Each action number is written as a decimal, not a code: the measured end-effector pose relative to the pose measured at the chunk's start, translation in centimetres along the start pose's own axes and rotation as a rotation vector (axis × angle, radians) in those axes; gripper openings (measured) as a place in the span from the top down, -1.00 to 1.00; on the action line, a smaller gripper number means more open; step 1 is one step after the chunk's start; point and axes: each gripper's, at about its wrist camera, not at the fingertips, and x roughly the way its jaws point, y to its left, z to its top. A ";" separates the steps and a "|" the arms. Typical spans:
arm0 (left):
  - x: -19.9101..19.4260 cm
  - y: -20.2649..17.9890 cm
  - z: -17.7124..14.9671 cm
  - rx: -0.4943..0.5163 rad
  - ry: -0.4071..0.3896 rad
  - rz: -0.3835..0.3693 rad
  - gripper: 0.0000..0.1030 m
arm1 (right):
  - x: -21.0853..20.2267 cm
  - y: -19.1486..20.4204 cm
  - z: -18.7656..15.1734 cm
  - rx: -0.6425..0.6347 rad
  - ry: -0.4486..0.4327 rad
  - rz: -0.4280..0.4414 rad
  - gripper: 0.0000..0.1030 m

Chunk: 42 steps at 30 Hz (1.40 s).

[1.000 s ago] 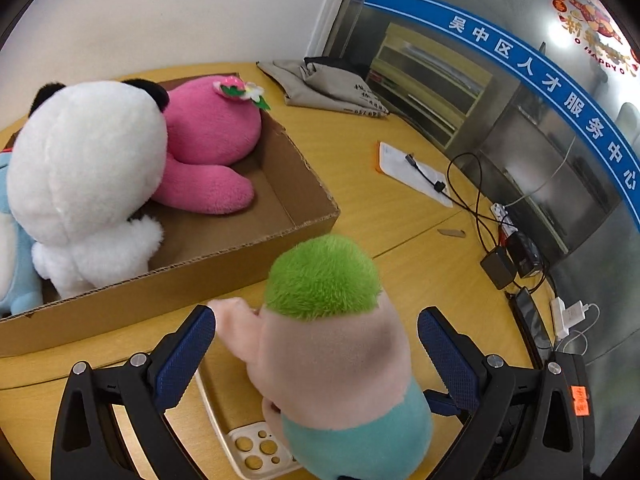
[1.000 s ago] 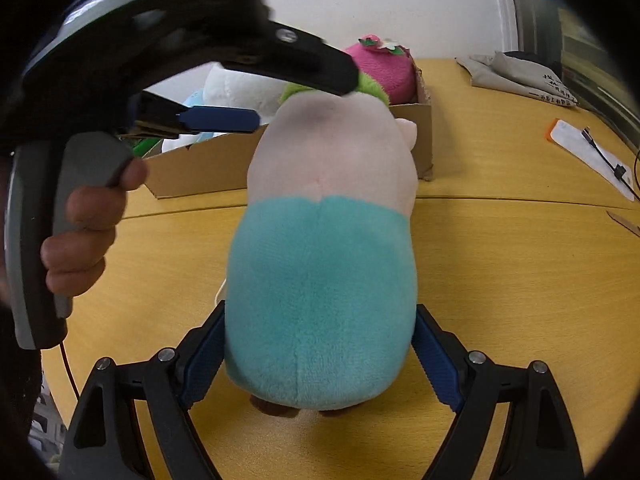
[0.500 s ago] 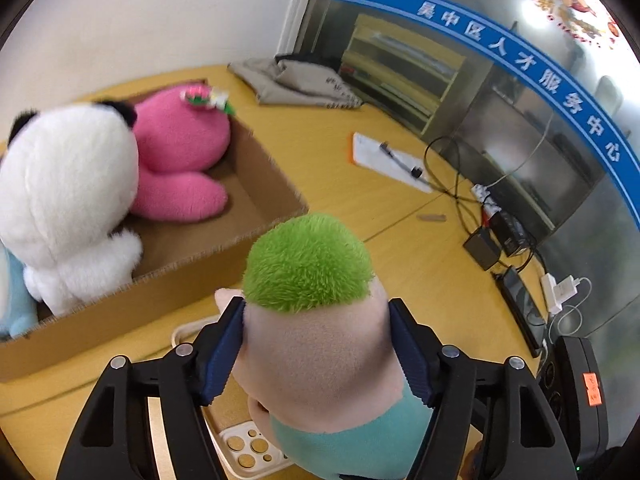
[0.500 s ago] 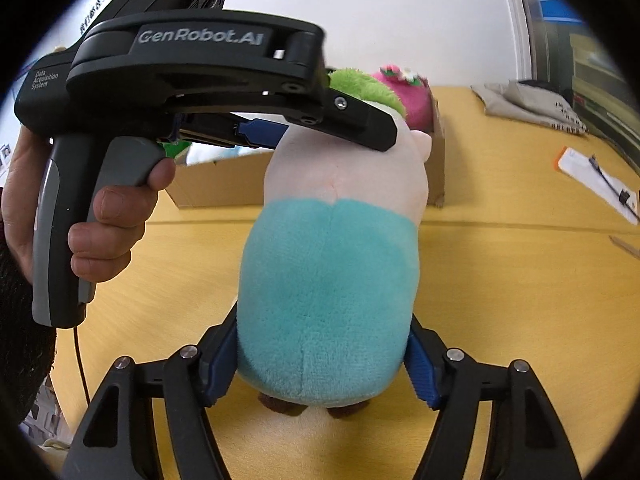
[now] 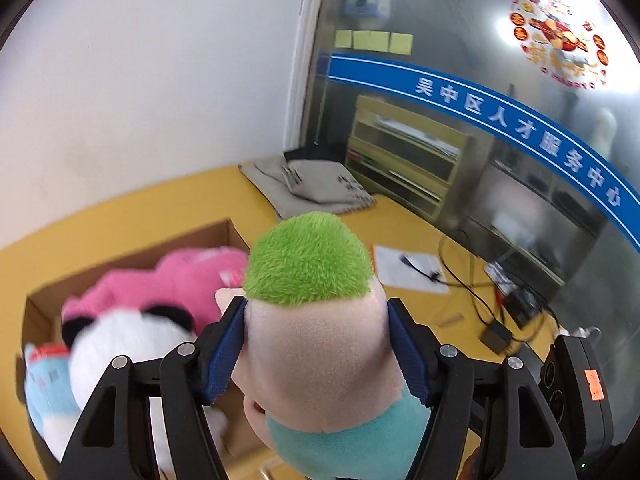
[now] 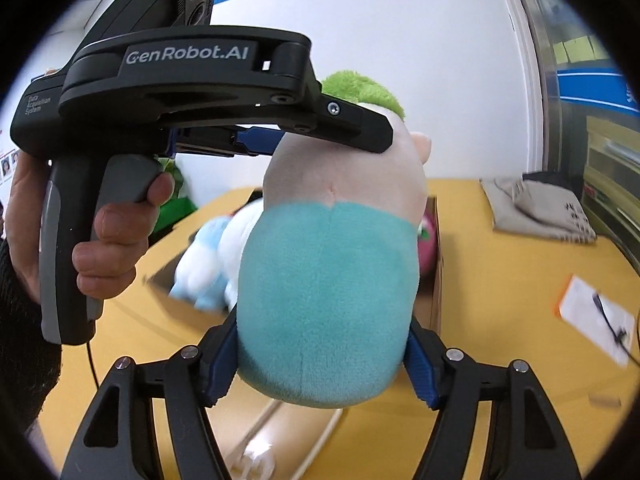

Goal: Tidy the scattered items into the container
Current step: 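Carry the pig over the box with both grippers and release it, then withdraw both grippers up and away from the box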

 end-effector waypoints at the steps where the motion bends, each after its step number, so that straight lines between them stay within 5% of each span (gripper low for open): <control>1: 1.0 0.8 0.6 0.002 0.002 0.007 -0.42 | 1.2 -0.5 0.6 0.000 -0.013 -0.008 -0.35; 12: 11.7 5.6 -1.9 -0.054 0.195 0.010 -0.42 | 11.1 -4.4 -2.0 0.059 0.131 -0.063 -0.36; 21: 13.8 5.1 -3.4 -0.028 0.243 0.027 -0.47 | 9.6 -4.1 -2.3 0.011 0.259 -0.089 -0.44; 25: 15.2 4.4 -4.0 0.005 0.243 0.045 -0.51 | 6.1 -4.4 -0.9 0.045 0.202 -0.087 -0.47; 28: 15.9 4.4 -4.1 -0.008 0.249 0.053 -0.56 | 6.5 -5.3 -0.2 0.082 0.196 -0.105 -0.22; 29: 15.8 4.4 -4.0 -0.018 0.251 0.053 -0.57 | 7.5 -5.6 -0.4 0.086 0.230 -0.120 0.00; 34: 12.7 4.5 -3.8 -0.010 0.241 0.053 -0.60 | 9.3 -5.4 -1.6 0.094 0.279 -0.122 0.00; 38: 6.1 4.4 -5.0 0.034 0.178 0.074 -0.59 | 9.4 -4.5 -1.9 0.046 0.276 -0.166 0.01; 42: -0.6 8.3 -8.5 -0.061 0.138 0.139 -0.59 | 9.4 -4.8 -2.0 0.063 0.271 -0.165 0.00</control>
